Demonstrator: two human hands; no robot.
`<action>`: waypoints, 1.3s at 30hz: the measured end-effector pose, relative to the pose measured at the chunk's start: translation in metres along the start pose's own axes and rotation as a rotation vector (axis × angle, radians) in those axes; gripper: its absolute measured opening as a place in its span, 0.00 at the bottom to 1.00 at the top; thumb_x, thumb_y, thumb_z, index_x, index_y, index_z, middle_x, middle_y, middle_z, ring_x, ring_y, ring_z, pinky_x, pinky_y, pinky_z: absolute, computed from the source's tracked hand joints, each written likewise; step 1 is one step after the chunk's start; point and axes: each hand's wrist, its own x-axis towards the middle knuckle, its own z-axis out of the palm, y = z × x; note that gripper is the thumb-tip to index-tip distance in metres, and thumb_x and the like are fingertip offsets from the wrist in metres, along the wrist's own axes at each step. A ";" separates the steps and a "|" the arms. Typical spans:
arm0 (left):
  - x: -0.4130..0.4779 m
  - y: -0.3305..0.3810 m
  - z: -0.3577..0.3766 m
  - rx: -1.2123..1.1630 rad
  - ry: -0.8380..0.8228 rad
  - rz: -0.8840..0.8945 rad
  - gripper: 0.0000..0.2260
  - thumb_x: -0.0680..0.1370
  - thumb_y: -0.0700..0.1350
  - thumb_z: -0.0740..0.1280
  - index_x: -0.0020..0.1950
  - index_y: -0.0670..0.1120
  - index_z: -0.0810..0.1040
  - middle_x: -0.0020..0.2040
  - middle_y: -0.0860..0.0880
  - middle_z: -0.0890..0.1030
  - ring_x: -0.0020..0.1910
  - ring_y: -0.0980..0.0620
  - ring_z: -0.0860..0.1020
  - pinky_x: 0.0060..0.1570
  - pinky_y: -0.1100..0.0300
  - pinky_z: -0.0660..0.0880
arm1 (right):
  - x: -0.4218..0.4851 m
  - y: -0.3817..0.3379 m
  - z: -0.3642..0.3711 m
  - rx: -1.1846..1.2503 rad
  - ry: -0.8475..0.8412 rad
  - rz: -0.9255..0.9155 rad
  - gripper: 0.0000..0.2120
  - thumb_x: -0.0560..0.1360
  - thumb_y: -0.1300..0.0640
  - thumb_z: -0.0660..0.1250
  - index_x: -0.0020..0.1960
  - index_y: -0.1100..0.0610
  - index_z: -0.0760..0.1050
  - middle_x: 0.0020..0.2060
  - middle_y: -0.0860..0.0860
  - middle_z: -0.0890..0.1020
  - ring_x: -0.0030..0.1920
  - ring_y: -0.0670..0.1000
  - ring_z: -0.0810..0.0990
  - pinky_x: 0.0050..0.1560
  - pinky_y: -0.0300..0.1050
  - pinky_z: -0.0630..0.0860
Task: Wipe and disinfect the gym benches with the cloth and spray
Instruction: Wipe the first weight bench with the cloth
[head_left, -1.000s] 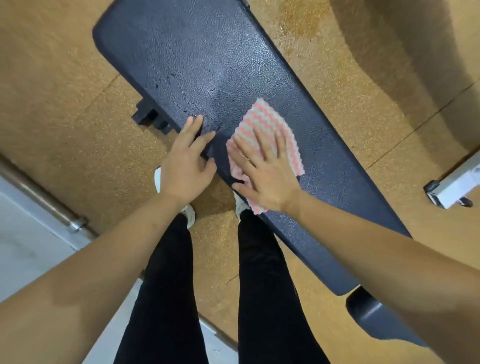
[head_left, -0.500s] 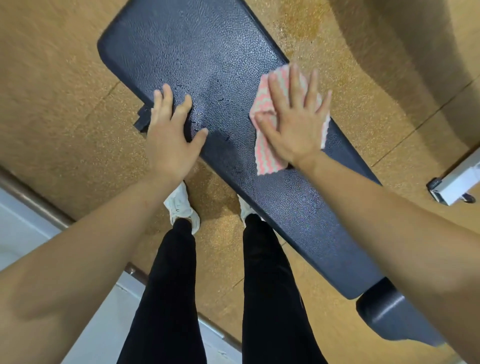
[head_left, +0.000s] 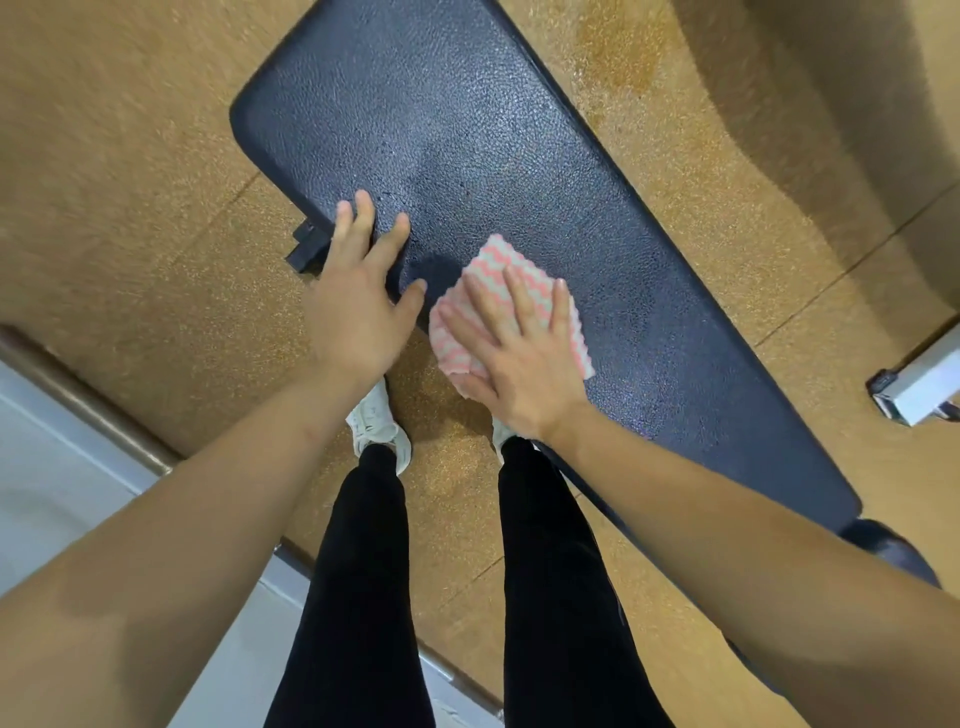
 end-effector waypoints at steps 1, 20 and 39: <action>0.000 0.000 0.000 -0.003 0.006 0.005 0.28 0.78 0.50 0.72 0.77 0.49 0.72 0.84 0.43 0.59 0.83 0.43 0.56 0.71 0.43 0.70 | -0.003 0.005 0.000 -0.010 -0.018 0.010 0.35 0.79 0.30 0.53 0.82 0.41 0.52 0.83 0.50 0.50 0.81 0.64 0.46 0.72 0.78 0.44; 0.011 -0.030 -0.031 -0.349 0.084 -0.021 0.18 0.80 0.41 0.70 0.70 0.46 0.79 0.76 0.47 0.73 0.75 0.47 0.70 0.74 0.65 0.63 | 0.119 -0.001 -0.047 -0.018 0.045 0.172 0.42 0.76 0.25 0.47 0.83 0.44 0.47 0.82 0.57 0.47 0.80 0.69 0.43 0.71 0.80 0.44; 0.065 -0.043 -0.077 -0.149 -0.013 -0.256 0.38 0.79 0.53 0.73 0.84 0.52 0.57 0.86 0.52 0.49 0.73 0.50 0.72 0.63 0.63 0.67 | 0.161 0.070 -0.080 -0.004 0.019 0.296 0.42 0.76 0.24 0.44 0.83 0.45 0.42 0.82 0.56 0.43 0.81 0.63 0.42 0.74 0.76 0.47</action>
